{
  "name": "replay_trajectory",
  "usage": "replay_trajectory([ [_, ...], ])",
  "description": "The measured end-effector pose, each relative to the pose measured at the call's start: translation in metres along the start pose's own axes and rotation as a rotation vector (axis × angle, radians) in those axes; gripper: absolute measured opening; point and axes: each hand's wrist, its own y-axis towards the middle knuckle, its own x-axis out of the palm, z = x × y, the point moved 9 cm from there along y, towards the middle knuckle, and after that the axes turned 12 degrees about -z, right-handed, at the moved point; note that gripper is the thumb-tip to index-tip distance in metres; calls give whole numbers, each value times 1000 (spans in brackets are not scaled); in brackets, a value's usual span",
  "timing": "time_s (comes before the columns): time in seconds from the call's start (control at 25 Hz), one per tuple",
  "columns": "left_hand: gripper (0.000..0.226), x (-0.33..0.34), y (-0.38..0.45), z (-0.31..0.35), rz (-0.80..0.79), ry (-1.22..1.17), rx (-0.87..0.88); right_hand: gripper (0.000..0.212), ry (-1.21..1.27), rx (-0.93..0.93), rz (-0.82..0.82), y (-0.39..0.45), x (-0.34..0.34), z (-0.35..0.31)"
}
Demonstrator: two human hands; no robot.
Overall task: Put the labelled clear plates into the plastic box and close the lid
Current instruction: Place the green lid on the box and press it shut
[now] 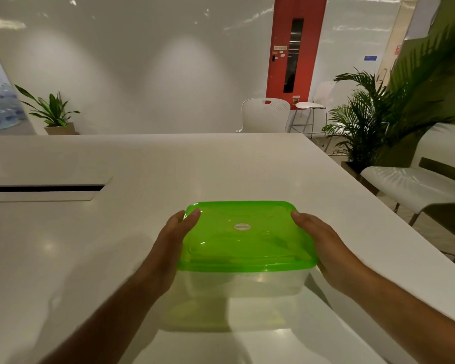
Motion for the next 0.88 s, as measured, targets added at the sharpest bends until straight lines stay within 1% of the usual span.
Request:
replay_trajectory([
  [0.04,78,5,-1,-2,-52,-84,2,80,63,-5,-23,-1,4,2],
  [0.08,72,9,-2,-1,-83,-125,11,64,111,-11,-43,-2,8,2],
  [0.12,70,12,-2,-1,-94,-144,22,58,142,-10,-47,-2,9,3],
  [0.24,73,20,5,3,-80,-148,42,67,199,-22,-44,3,5,3],
  [0.32,76,24,16,4,-54,-143,51,61,215,-37,-14,10,-5,-3],
  [0.36,84,25,25,4,-24,-141,50,55,225,-36,-1,13,-11,-6],
  [0.44,106,26,46,-1,35,-144,30,44,252,-37,-11,22,-22,-13],
  [0.52,115,31,72,-6,47,-160,35,43,260,-38,-14,32,-36,-18],
  [0.6,110,40,96,-11,38,-158,20,45,262,-41,4,43,-50,-24],
  [0.76,89,59,135,-17,-22,-156,-32,54,261,-24,55,68,-75,-26],
  [0.88,87,62,155,-20,-23,-140,-44,56,261,-23,55,83,-84,-27],
])
